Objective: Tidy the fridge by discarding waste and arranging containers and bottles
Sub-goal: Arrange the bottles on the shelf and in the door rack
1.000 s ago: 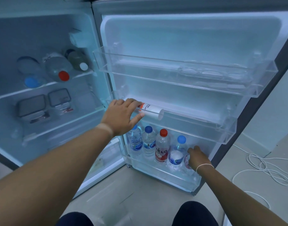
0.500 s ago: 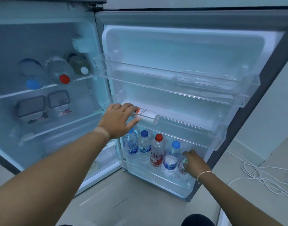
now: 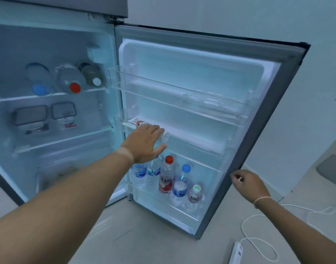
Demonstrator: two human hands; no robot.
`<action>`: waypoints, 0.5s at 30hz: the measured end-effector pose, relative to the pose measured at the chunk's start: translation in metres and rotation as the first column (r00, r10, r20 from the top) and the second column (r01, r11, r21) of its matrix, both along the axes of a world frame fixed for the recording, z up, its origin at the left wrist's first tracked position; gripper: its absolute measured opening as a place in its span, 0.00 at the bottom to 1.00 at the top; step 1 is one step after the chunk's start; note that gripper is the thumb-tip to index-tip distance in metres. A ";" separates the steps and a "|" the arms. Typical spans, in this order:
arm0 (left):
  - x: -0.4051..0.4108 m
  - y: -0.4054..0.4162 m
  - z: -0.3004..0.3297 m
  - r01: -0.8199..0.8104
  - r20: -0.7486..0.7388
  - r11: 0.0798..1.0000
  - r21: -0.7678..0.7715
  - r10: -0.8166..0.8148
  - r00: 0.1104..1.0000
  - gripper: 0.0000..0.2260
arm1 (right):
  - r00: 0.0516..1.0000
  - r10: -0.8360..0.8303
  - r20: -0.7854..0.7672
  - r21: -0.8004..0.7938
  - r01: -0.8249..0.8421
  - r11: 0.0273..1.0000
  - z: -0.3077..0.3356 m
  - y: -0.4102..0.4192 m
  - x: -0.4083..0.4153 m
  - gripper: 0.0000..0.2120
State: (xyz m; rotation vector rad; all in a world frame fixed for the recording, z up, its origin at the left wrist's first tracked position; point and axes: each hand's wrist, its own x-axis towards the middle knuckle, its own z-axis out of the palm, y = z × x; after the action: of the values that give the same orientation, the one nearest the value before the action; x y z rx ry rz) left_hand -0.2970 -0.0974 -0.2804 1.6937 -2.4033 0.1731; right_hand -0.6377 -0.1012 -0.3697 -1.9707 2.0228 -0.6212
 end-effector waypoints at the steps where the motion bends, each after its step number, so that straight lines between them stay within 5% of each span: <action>1: -0.010 0.006 0.002 0.014 -0.005 1.000 0.001 -0.014 1.000 0.27 | 0.999 -0.037 0.023 -0.030 0.037 0.999 0.011 -0.004 -0.004 0.07; 6: -0.066 0.032 0.009 0.074 0.016 0.996 0.044 -0.075 0.997 0.28 | 0.948 -0.118 0.296 -0.175 0.175 0.969 0.060 -0.016 -0.006 0.09; 9: -0.088 0.044 0.013 -0.007 -0.149 0.990 0.142 0.029 0.988 0.28 | 0.888 -0.086 0.452 -0.197 0.194 0.961 0.080 -0.014 -0.003 0.08; 15: -0.089 0.064 0.018 -0.121 -0.255 0.966 0.229 0.180 0.950 0.28 | 0.839 0.039 0.543 -0.235 0.107 0.966 0.098 0.001 -0.003 0.14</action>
State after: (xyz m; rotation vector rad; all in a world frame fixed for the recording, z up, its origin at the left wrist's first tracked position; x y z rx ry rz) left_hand -0.3857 -0.0331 -0.2622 1.8532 -2.1517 -0.2889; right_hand -0.6408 -0.0998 -0.2719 -1.6165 1.6806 -1.3407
